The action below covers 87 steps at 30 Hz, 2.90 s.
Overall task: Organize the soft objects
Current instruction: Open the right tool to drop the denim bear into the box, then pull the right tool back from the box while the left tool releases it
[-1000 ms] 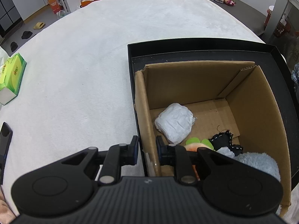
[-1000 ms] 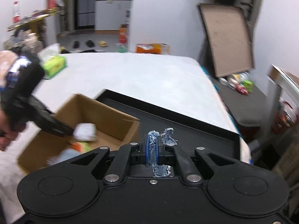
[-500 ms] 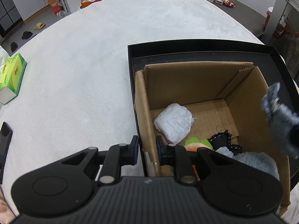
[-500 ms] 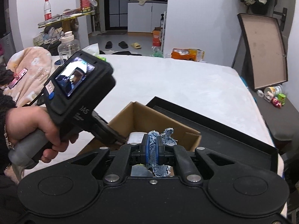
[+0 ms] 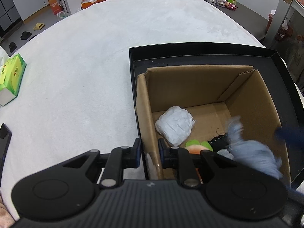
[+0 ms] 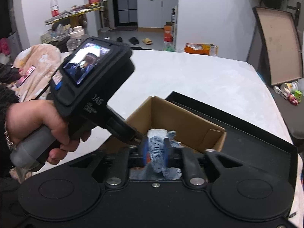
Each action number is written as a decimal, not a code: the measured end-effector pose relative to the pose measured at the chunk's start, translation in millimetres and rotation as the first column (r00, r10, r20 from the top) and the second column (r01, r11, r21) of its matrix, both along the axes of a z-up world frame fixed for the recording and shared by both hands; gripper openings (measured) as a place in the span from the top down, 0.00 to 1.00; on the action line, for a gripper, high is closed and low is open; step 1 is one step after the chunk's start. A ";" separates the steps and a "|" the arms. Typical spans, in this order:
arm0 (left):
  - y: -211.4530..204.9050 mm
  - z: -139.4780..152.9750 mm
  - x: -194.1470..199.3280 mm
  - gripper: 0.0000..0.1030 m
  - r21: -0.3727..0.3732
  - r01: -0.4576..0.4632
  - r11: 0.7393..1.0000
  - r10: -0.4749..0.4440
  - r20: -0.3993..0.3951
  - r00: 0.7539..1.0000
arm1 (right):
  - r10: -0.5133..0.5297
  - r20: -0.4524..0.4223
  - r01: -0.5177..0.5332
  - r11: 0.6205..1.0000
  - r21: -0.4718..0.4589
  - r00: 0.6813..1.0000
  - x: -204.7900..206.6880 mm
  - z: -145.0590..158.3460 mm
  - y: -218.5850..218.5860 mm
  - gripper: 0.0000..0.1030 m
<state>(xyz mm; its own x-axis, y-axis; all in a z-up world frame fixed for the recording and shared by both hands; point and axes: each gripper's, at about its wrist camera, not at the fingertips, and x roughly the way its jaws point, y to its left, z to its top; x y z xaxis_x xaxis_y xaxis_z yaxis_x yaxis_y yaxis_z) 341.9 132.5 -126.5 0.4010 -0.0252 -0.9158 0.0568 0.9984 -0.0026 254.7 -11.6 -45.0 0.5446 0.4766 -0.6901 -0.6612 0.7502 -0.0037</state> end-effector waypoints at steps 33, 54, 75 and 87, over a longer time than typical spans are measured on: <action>-0.7 1.5 -6.2 0.79 0.018 0.005 1.000 -0.005 0.029 1.000 | -0.130 0.030 0.130 0.991 0.026 0.991 -10.1 2.9 -41.6 0.00; -3.3 25.4 -38.8 0.20 -0.003 0.015 1.000 -0.014 0.103 0.995 | -0.128 0.048 0.126 0.992 0.029 0.991 -31.3 10.8 -47.1 0.00; -15.8 64.1 -98.1 0.01 -0.056 -0.010 0.998 0.019 0.166 0.986 | -0.258 -0.065 0.261 0.965 0.033 0.964 -49.6 17.3 -77.1 0.00; -24.1 88.1 -143.0 0.00 -0.051 -0.038 0.998 0.047 0.193 0.980 | -0.322 0.040 0.323 0.946 -0.005 0.946 -73.4 40.5 -99.3 0.00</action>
<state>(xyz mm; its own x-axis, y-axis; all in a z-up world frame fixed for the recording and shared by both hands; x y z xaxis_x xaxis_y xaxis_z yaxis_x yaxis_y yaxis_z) 198.8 108.4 -38.4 0.5722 -0.0455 -0.8189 0.0182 0.9989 -0.0428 181.3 -110.9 -4.5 0.6939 0.2631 -0.6703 -0.3830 0.9231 -0.0341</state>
